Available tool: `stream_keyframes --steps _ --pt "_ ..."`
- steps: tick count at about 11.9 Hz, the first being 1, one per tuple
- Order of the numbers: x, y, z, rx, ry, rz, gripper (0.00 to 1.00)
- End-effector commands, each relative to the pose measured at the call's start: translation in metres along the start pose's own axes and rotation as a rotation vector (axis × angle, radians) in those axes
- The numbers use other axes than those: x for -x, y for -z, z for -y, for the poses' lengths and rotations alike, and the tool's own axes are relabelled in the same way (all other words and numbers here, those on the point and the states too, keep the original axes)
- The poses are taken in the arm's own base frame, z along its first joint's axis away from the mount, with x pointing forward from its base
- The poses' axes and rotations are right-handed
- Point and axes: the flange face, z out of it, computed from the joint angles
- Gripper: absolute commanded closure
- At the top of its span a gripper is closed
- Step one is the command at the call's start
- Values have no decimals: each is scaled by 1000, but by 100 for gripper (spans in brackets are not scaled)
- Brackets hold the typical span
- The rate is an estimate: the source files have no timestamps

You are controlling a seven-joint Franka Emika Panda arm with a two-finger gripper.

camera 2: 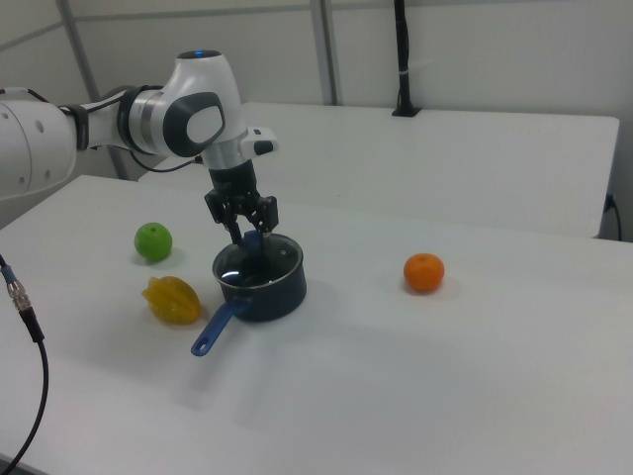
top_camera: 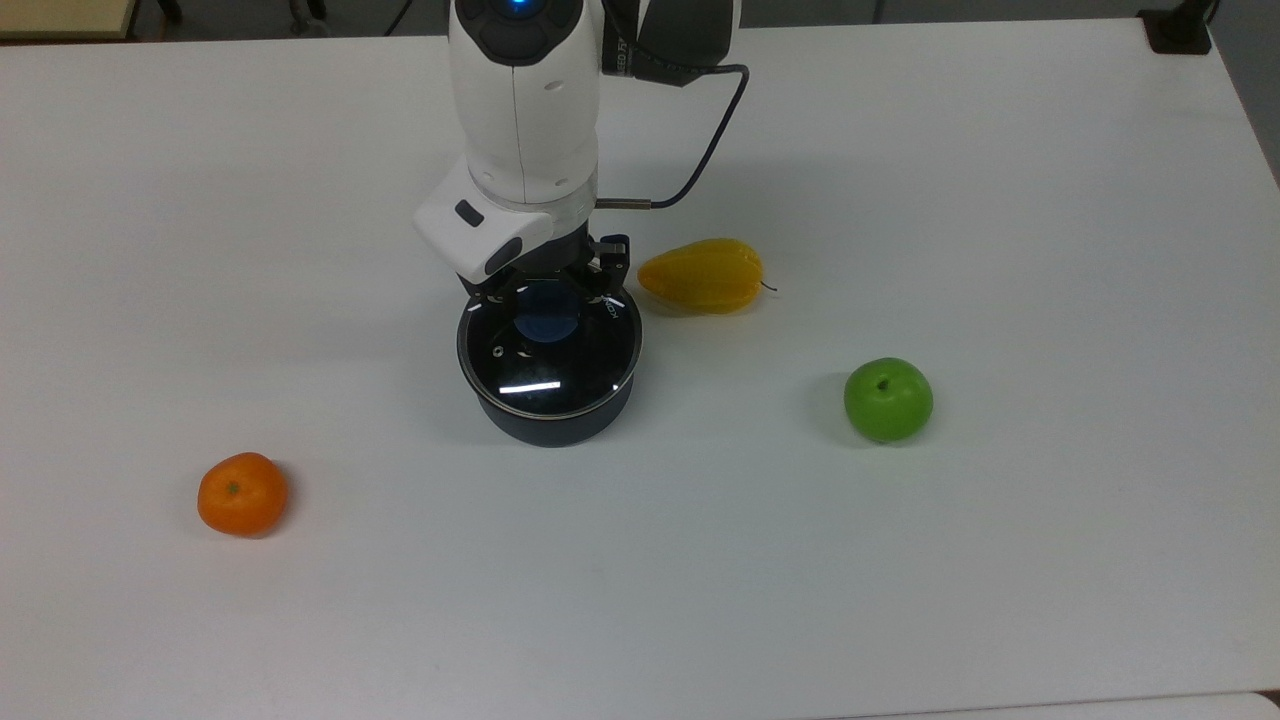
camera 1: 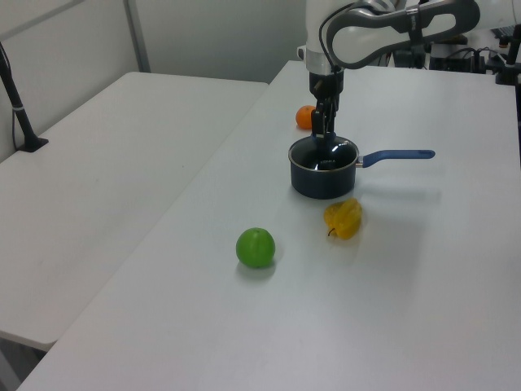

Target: Close lid

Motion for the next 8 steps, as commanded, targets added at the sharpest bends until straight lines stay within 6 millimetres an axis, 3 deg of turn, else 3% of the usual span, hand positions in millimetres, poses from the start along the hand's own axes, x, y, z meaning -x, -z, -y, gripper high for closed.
stream_keyframes --steps 1,4,7,8 --pt "-3 10 -5 -5 -45 -28 0" --pt "13 60 -28 -40 -92 -70 0" --pt "65 98 -78 -99 -144 35 0" --pt "81 110 -86 -103 -139 32 0"
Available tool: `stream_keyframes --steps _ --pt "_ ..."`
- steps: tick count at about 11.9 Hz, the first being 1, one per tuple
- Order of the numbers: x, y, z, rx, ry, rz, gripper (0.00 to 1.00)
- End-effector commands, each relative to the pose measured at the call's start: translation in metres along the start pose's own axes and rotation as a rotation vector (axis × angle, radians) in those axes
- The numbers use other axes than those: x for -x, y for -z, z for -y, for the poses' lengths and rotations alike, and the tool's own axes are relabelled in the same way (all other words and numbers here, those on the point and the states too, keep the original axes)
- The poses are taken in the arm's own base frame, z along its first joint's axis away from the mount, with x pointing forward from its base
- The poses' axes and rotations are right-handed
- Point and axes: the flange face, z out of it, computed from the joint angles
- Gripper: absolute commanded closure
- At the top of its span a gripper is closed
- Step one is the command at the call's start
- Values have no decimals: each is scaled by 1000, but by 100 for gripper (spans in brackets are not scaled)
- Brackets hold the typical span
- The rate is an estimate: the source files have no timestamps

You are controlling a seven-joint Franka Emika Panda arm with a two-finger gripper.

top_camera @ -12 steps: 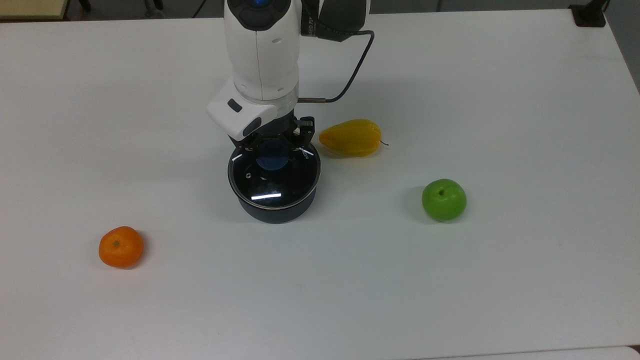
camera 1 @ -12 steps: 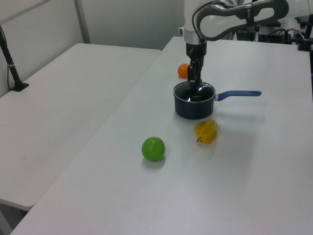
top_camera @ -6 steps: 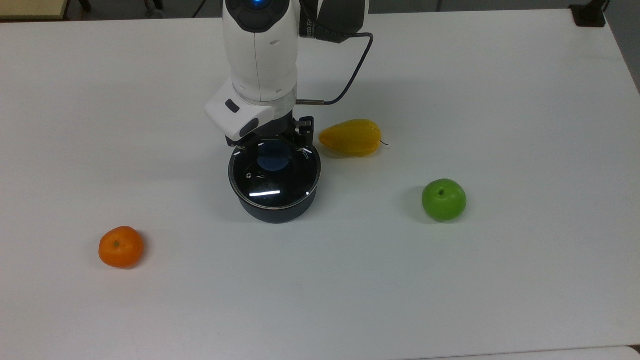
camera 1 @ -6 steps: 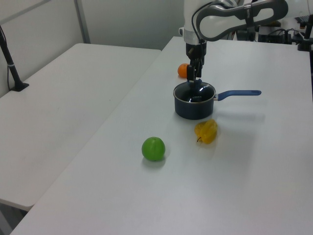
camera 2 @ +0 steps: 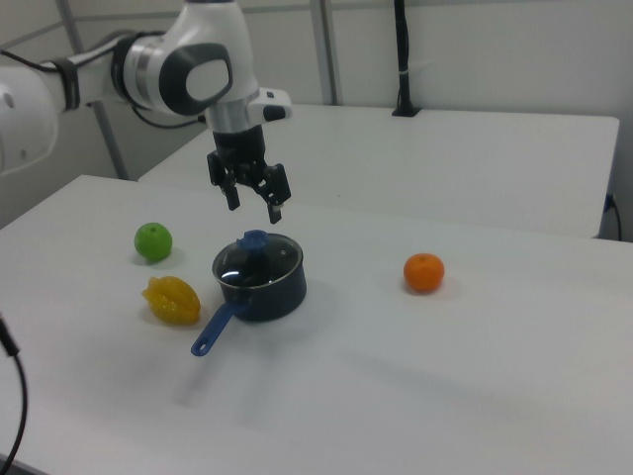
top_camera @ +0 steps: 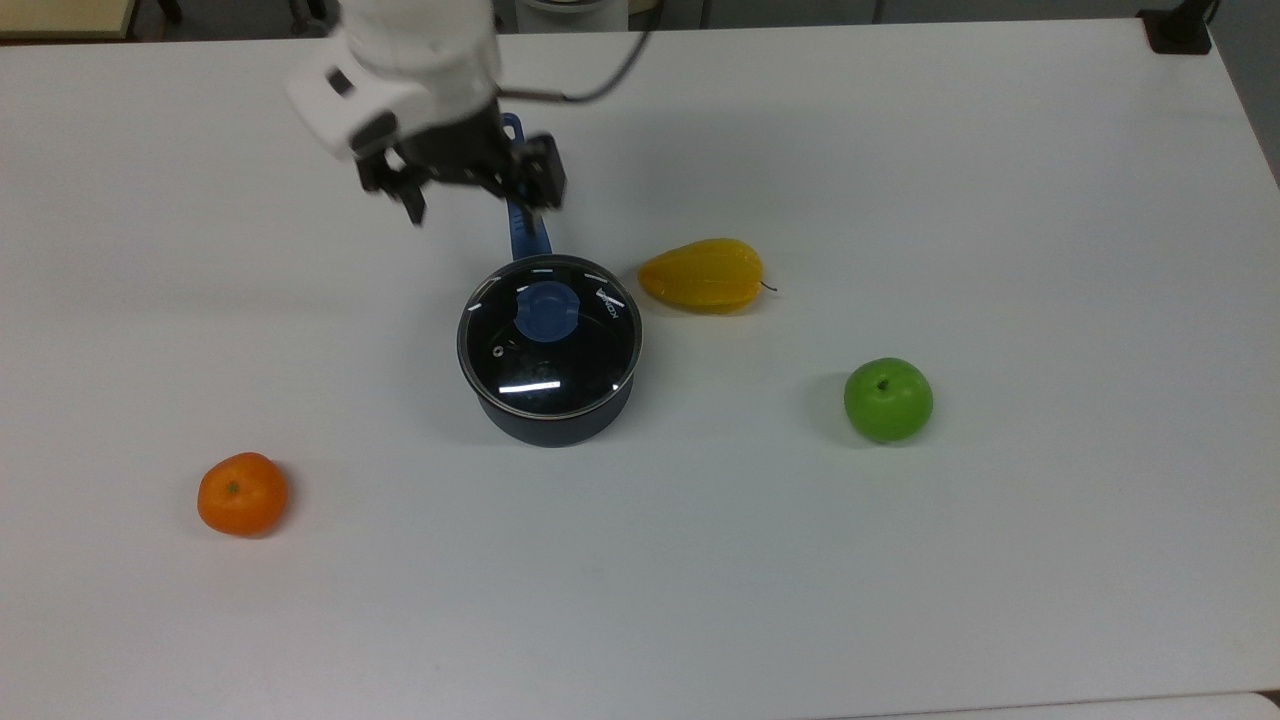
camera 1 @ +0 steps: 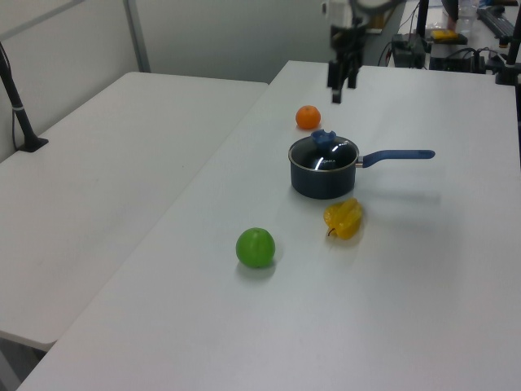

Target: Close lid

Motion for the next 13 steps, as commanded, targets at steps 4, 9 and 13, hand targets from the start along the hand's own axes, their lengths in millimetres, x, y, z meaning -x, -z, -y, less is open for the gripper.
stream_keyframes --steps 4,9,13 --pt "74 69 -61 -43 -53 12 0" --pt "73 67 -61 -42 -68 15 0" --pt "67 63 -59 -36 -68 13 0"
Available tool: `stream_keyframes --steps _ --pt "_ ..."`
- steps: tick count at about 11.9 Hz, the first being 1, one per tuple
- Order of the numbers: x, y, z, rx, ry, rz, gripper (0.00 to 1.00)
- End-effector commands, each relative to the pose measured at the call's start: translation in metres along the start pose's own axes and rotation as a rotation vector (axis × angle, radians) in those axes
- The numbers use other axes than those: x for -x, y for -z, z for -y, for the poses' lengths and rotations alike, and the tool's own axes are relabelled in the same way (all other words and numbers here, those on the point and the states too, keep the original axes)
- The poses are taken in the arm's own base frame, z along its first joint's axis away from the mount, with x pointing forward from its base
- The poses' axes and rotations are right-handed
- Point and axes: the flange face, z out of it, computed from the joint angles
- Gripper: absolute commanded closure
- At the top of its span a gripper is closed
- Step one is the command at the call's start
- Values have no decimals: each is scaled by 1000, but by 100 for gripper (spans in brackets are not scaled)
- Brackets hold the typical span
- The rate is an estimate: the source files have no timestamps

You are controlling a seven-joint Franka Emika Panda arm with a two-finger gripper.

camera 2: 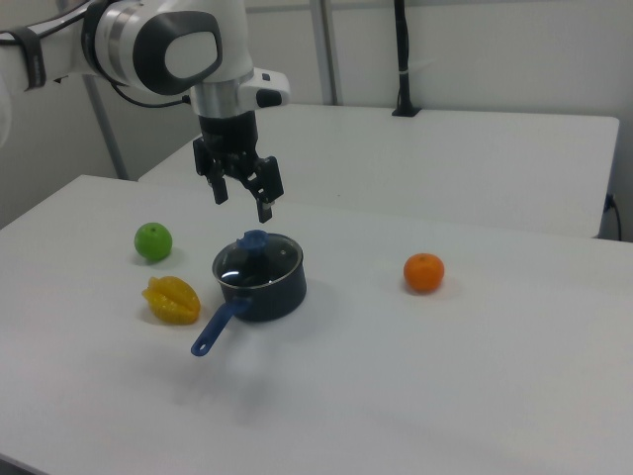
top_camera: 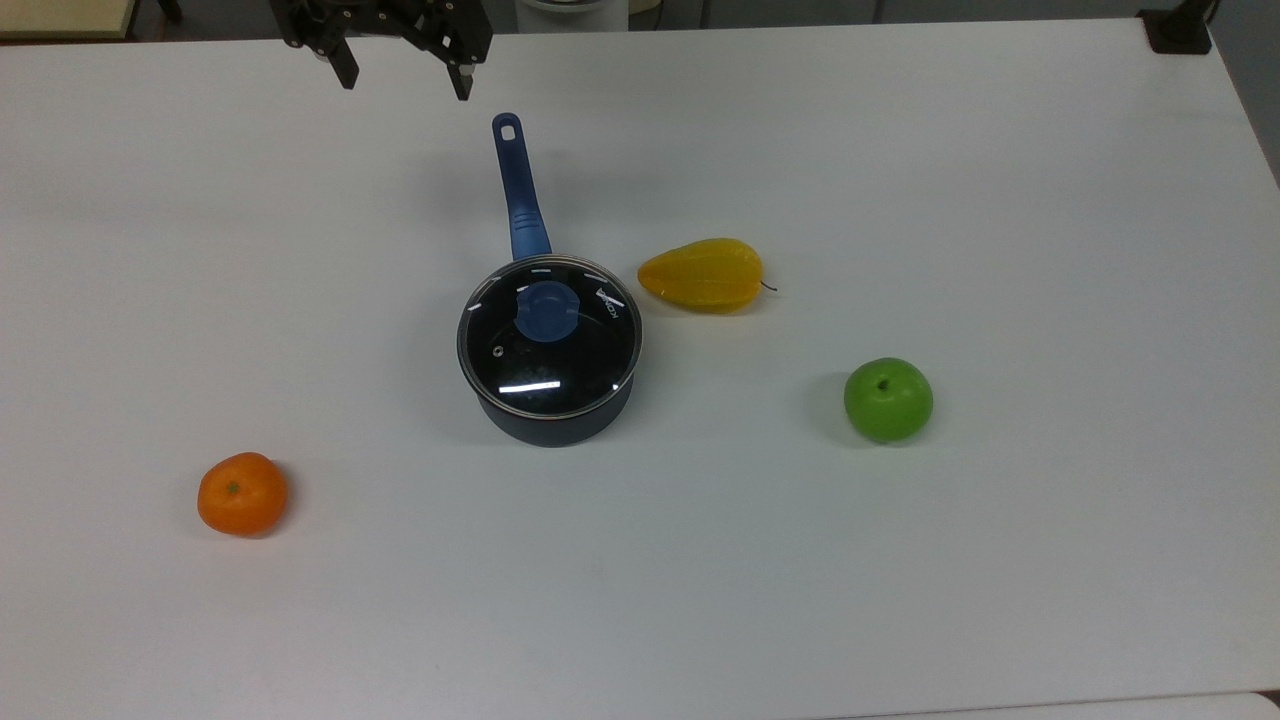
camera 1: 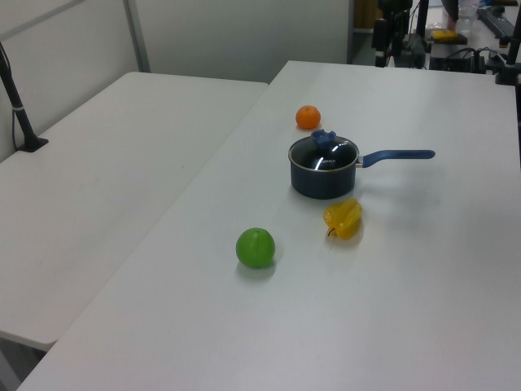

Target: Close lid

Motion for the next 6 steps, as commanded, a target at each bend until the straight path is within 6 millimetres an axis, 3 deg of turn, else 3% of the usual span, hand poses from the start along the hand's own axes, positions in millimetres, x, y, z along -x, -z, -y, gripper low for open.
stream_keyframes --steps 1,6 --pt "1 3 -3 11 -23 -8 0" --pt "1 4 -3 10 -16 -5 0"
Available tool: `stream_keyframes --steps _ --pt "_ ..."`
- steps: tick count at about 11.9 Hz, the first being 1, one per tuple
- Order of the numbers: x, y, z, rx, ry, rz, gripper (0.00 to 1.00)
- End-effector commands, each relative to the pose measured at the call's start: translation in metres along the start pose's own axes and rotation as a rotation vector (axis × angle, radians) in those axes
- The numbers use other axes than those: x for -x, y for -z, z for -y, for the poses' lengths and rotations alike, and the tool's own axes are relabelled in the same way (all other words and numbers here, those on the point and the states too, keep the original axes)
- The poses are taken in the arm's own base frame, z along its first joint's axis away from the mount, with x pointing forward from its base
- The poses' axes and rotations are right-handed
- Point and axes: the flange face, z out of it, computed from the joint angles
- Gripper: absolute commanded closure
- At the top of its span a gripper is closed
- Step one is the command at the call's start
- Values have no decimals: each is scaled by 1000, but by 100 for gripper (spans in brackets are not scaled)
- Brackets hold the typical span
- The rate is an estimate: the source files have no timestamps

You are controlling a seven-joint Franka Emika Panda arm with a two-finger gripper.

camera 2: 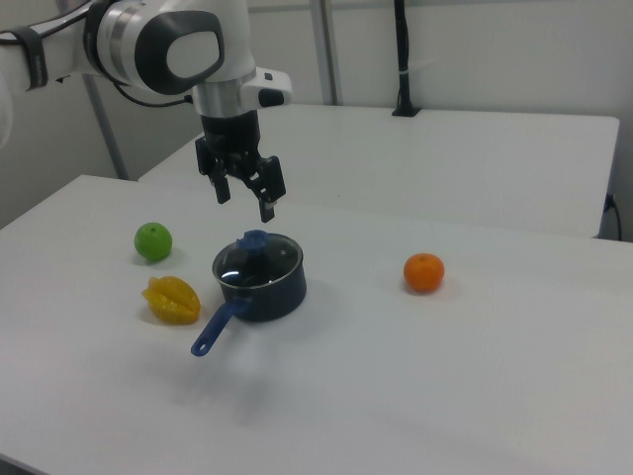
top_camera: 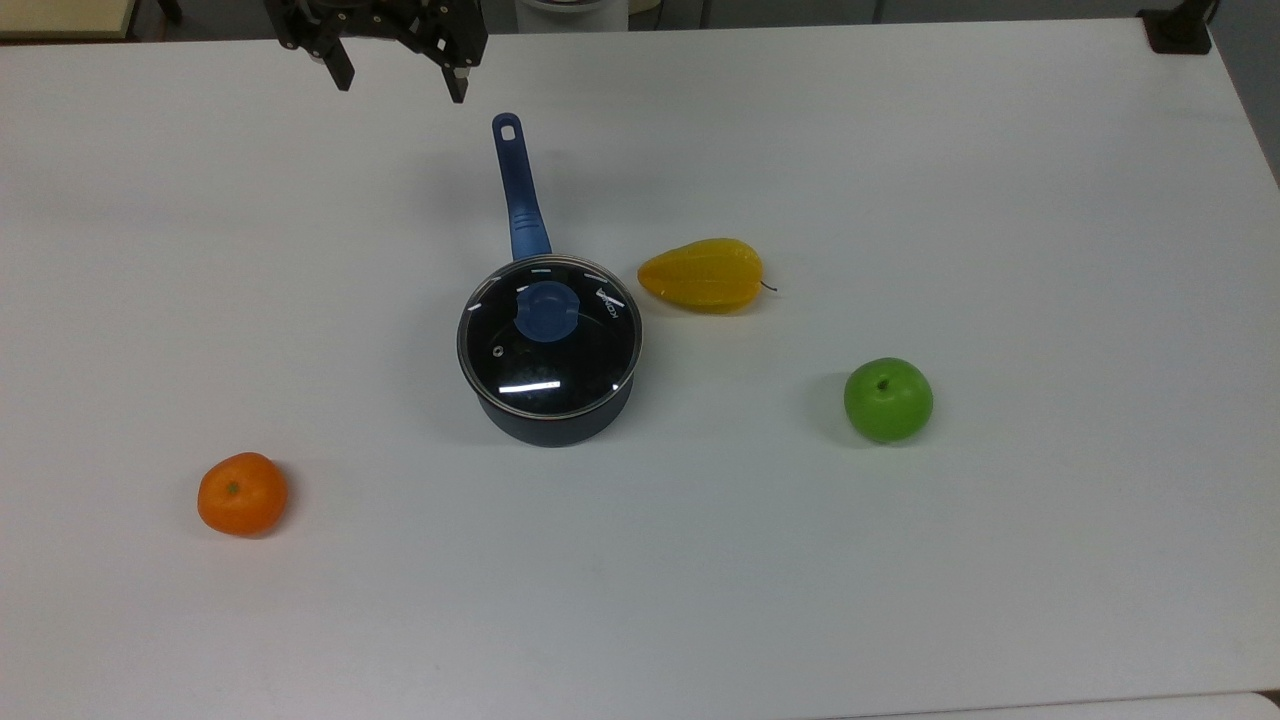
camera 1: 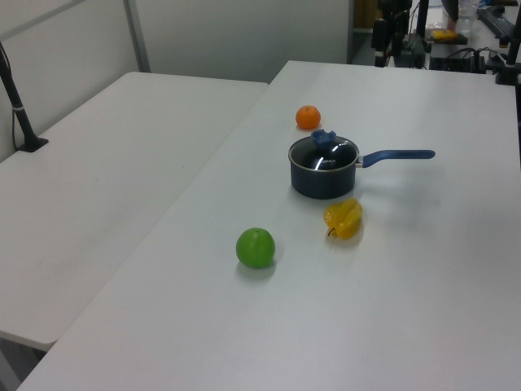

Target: Close lid

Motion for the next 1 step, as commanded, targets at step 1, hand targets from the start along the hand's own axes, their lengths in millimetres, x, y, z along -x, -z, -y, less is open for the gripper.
stream_keyframes --steps 1 --pt "2 4 1 8 -7 -5 0"
